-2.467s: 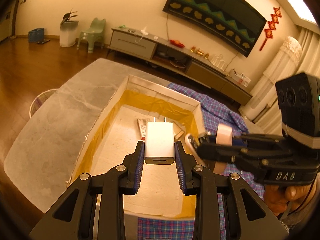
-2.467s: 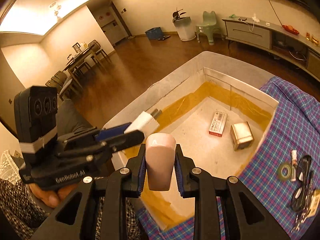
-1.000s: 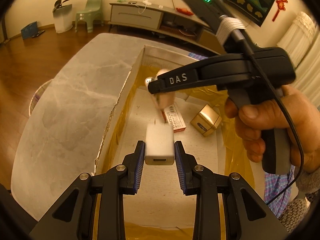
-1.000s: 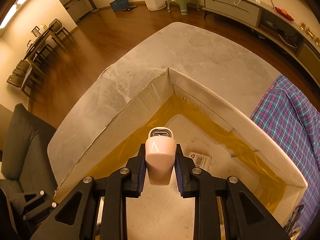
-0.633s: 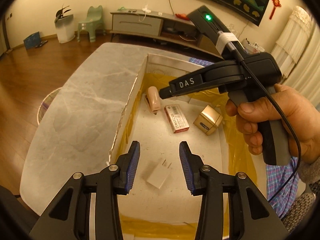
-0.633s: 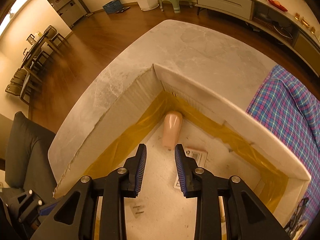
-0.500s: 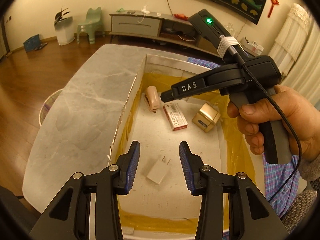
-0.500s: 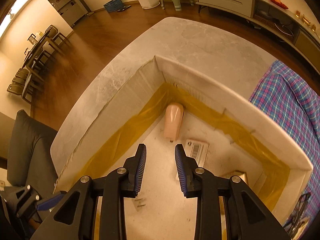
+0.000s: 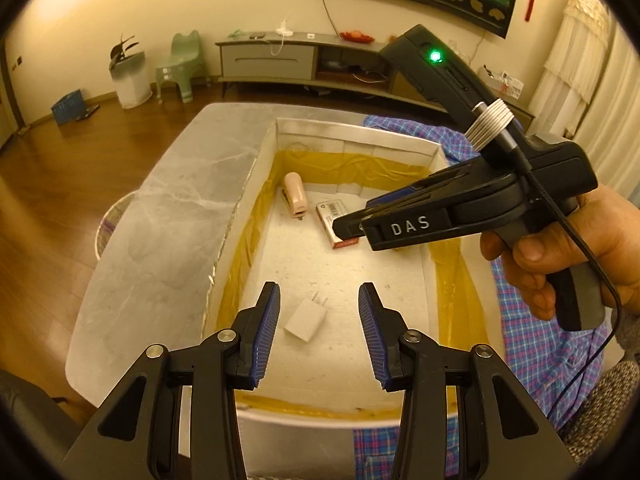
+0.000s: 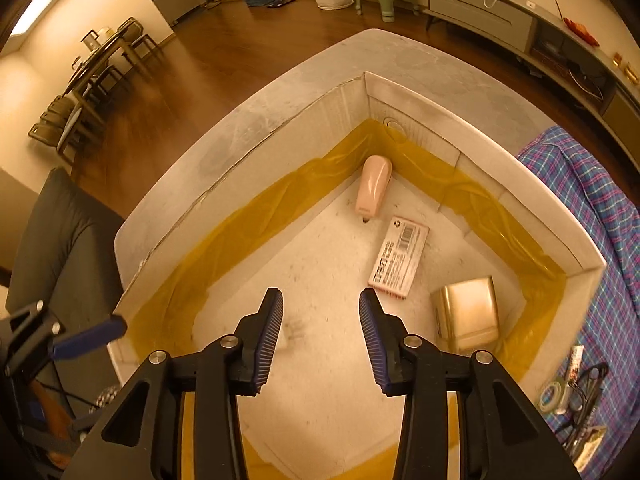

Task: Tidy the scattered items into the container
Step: 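Withdraw both open tools from the box back over the bed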

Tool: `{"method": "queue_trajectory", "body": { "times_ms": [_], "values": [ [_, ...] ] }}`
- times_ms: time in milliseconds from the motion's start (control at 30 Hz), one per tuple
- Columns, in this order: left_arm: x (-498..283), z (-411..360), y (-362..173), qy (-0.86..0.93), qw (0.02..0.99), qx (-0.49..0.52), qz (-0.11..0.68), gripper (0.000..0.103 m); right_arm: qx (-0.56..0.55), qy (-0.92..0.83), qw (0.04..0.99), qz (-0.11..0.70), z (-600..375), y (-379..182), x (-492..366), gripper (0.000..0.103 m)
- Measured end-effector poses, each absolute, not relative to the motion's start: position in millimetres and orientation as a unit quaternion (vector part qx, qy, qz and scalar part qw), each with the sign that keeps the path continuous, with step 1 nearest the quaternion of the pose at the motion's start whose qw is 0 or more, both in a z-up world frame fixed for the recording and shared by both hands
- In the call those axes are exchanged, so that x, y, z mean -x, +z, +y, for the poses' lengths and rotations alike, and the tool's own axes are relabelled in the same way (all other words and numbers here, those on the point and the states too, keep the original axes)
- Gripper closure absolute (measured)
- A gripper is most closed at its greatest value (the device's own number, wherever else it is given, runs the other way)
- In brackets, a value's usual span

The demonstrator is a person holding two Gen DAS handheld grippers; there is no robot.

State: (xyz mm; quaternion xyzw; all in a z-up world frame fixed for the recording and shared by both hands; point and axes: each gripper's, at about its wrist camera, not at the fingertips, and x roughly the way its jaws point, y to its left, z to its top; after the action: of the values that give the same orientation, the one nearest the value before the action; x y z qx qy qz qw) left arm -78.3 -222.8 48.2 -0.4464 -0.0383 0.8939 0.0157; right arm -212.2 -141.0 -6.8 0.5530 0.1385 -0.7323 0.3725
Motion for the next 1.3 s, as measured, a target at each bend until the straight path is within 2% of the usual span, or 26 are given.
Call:
{"method": "queue_trajectory", "body": {
  "times_ms": [833,1300],
  "values": [
    [21.3,-178.8,79.9,0.907,0.023,0.421,-0.006,0.059,-0.495,-0.754,0.422,0.096,-62.4,36.6,132.1,0.057],
    [5.2,-97.5,67.9,0.911,0.079,0.403,0.035,0.058,-0.417,-0.803,0.426,0.033,38.0,25.5,77.4,0.057]
  ]
}}
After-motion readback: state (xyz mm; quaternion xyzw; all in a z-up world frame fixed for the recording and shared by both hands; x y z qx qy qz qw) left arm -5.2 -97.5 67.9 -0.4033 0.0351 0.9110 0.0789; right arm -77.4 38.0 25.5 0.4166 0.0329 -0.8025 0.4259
